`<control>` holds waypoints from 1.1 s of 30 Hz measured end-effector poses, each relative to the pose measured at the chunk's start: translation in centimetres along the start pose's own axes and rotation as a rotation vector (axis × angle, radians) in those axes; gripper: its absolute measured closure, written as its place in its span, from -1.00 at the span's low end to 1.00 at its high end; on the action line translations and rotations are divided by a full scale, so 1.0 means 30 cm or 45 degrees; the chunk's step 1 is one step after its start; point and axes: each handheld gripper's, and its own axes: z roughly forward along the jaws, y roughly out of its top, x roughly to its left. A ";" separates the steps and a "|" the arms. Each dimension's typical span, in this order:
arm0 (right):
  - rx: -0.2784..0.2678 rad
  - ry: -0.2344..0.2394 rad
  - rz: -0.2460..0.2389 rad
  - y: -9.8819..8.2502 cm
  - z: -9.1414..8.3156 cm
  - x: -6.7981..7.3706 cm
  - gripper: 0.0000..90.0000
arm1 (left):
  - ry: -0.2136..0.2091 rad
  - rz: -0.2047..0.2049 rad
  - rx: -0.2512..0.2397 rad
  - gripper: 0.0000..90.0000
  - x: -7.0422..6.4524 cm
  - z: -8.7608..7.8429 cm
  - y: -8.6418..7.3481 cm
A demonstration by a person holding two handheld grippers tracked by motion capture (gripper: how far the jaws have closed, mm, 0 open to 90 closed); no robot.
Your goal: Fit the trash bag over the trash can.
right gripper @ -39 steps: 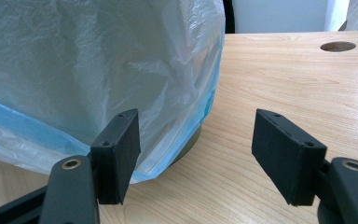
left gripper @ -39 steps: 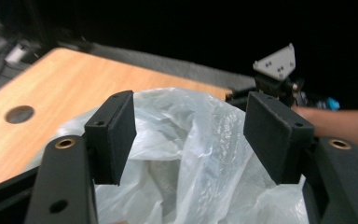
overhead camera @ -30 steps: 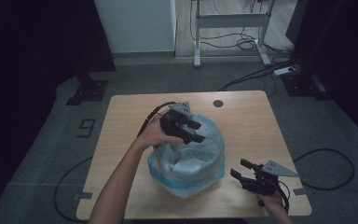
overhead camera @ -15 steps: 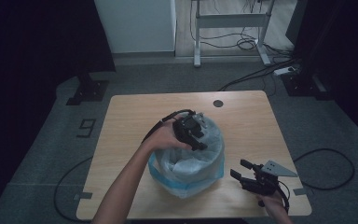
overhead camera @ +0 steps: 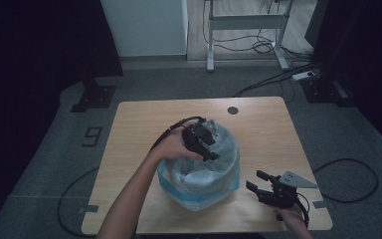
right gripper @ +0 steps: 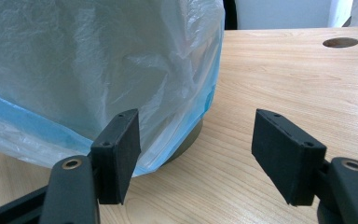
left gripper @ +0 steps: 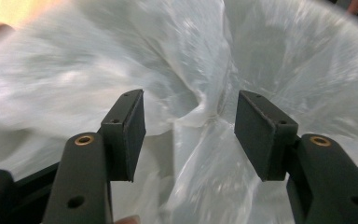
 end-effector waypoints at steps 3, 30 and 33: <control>0.003 -0.004 0.002 0.000 0.001 -0.002 -0.29 | 0.024 -0.021 -0.034 -0.05 0.011 -0.047 -0.020; 0.011 -0.017 -0.005 -0.005 0.000 -0.003 -0.29 | 0.086 -0.053 0.262 -0.06 0.041 0.002 -0.100; 0.010 -0.009 -0.006 -0.003 0.000 -0.001 -0.29 | 0.100 -0.030 0.307 -0.07 0.033 0.012 -0.094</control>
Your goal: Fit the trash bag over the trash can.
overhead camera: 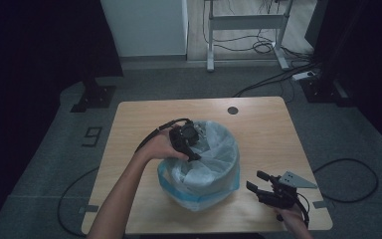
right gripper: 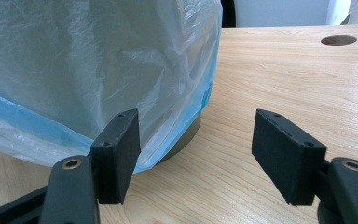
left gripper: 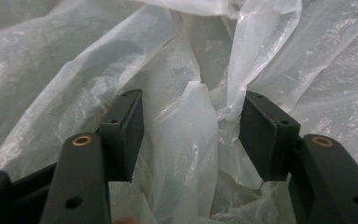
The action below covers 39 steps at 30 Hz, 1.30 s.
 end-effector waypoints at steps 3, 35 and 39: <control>0.001 -0.008 0.006 0.000 -0.001 -0.001 -0.30 | 0.004 0.004 0.002 -0.08 -0.003 0.000 0.002; 0.012 -0.071 0.006 -0.009 -0.012 -0.021 -0.30 | 0.073 -0.221 -0.793 -0.25 -0.184 -0.208 -0.348; 0.027 -0.074 -0.007 -0.014 -0.007 -0.021 -0.30 | 0.087 -0.284 -0.852 -0.26 -0.192 -0.201 -0.418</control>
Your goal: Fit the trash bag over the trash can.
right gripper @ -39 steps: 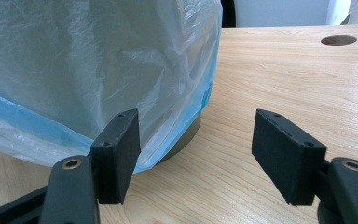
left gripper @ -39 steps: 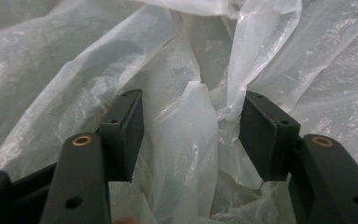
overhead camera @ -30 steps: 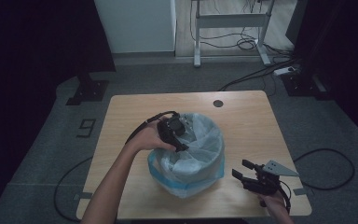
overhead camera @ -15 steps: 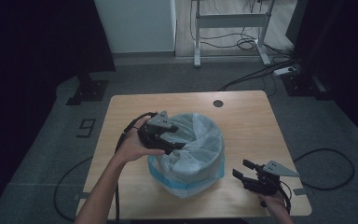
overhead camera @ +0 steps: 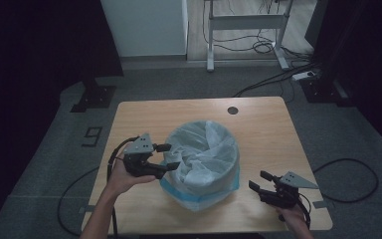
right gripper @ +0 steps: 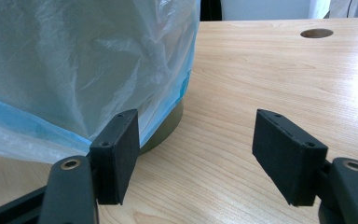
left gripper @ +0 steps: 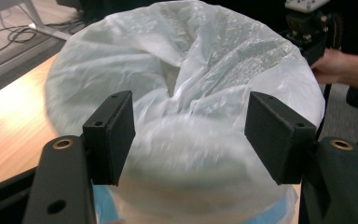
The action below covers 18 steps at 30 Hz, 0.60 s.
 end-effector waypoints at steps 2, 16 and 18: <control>0.003 0.002 -0.002 -0.001 0.002 0.003 -0.30 | 0.013 -0.041 -0.050 -0.26 0.005 -0.026 -0.034; 0.030 -0.005 -0.015 -0.011 0.013 0.007 -0.30 | 0.095 -0.216 -0.169 -0.26 -0.009 -0.154 -0.286; 0.029 -0.004 -0.016 -0.010 0.013 0.007 -0.30 | 0.122 -0.246 -0.188 -0.26 -0.013 -0.180 -0.332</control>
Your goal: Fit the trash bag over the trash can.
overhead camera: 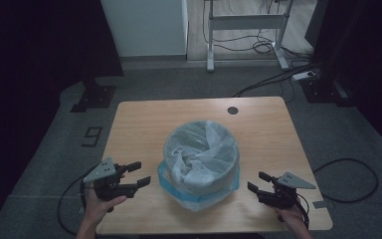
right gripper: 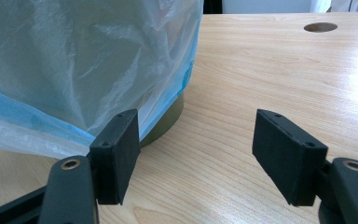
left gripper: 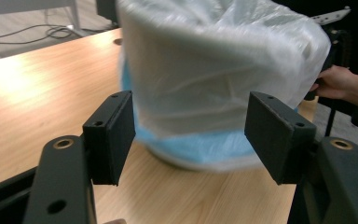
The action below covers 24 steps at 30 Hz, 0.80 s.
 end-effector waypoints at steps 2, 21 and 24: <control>0.000 -0.001 0.001 0.000 0.000 -0.001 -0.30 | 0.013 -0.016 -0.010 -0.26 0.005 -0.018 -0.023; 0.001 -0.014 0.002 -0.001 0.001 -0.011 -0.30 | 0.112 -0.046 0.063 -0.25 0.024 -0.023 -0.123; -0.007 -0.009 0.011 -0.001 -0.001 -0.016 -0.31 | 0.111 -0.043 0.071 -0.25 0.022 -0.007 -0.125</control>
